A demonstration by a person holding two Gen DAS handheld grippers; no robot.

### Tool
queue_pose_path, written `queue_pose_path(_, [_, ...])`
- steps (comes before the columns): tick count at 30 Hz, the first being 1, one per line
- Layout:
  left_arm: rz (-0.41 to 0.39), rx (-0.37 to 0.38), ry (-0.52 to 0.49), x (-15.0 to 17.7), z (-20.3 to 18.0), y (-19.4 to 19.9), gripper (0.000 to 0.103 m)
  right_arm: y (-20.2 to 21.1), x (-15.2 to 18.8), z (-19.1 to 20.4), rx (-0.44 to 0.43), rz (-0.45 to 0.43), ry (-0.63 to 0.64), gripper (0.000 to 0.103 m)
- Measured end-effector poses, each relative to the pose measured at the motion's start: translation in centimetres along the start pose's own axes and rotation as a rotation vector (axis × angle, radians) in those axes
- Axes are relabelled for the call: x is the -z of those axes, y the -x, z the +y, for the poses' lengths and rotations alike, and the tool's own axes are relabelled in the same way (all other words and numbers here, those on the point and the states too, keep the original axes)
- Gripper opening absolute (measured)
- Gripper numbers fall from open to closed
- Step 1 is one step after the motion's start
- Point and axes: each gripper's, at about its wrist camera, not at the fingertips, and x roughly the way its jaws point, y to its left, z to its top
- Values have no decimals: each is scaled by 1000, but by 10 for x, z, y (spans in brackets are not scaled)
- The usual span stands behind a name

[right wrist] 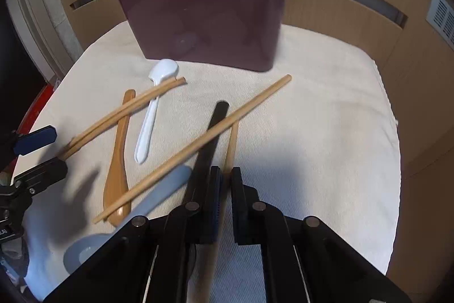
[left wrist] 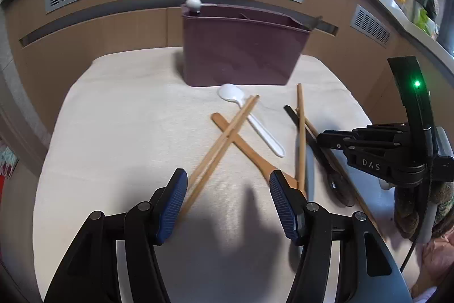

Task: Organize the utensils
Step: 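Grasp a wooden chopstick with the right tool while the left tool grasps another chopstick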

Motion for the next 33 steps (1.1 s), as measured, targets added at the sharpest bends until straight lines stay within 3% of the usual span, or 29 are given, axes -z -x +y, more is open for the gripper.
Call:
queue_pose_path(6, [17,80,-72,-10,-28,-7,60,20,34,-21,27,-15,-72,6])
queue_pose_path(9, [31,133,-157,-23,-52,-17,43,27,48,-30,34,-34,-107,6])
queue_pose_path(10, [47,144,-189,-29,-61,-24,42,28,52,-32,30,-44,-115,6])
queue_pose_path(17, [179,118,-269,-51,-88,-69,33,30,61,-40,-3,-93,-145,7])
queue_pose_path(21, [220,112,-275,-44,-92,-78,17,29,61,-39,-17,-99,-149,8])
queue_pose_path(23, [227,118,-268,-39,-90,-76,13,30,62,-40,-23,-100,-151,8])
queue_pose_path(33, [239,65,-256,4,-46,-8,13,29,62,-37,-41,-90,-147,16])
